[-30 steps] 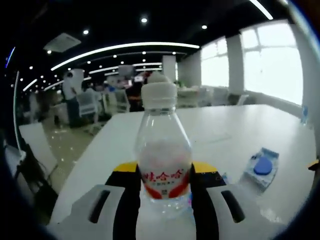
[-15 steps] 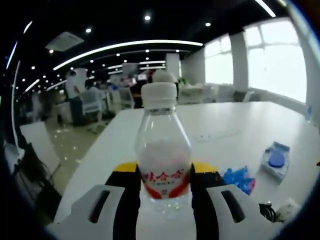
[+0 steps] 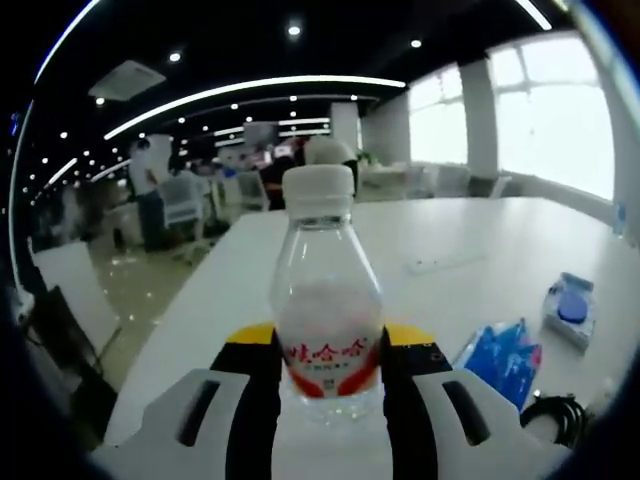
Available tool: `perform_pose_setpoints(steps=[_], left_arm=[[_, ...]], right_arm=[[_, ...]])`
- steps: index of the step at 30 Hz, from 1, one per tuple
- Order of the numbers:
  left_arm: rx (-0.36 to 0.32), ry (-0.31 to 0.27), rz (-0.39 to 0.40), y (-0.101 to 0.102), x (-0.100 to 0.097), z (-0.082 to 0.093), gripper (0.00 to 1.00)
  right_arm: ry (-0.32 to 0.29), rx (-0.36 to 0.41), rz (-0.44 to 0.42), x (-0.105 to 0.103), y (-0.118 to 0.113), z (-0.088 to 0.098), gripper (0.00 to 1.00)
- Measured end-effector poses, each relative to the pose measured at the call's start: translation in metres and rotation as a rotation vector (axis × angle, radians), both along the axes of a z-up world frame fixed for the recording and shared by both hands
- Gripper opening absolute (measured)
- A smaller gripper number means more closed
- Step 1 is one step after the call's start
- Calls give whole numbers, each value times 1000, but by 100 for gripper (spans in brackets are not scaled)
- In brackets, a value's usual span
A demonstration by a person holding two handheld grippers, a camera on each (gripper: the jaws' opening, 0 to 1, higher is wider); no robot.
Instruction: Arrange the tabletop items into an orderly group along one side of the table until the central work area is clear of visible clutter.
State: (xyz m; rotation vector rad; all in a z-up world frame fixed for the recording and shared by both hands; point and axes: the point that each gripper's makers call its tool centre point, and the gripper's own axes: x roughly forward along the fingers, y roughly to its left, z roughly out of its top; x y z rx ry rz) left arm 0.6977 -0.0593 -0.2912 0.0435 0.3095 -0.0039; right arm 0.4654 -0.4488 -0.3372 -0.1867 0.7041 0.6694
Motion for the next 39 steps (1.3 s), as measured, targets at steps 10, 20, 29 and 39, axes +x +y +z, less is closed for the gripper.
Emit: perform_pose_setpoints(steps=[10, 20, 29, 39], left_arm=[[-5, 0, -23, 4, 9, -15, 35], [15, -16, -28, 6, 9, -14, 36], [27, 4, -3, 7, 2, -16, 36], [22, 19, 59, 6, 3, -17, 36]], right_arm=[[24, -24, 4, -3, -2, -6, 100], [31, -42, 14, -6, -2, -9, 100], [38, -55, 25, -8, -2, -11, 100], [34, -66, 36, -8, -1, -12, 100]])
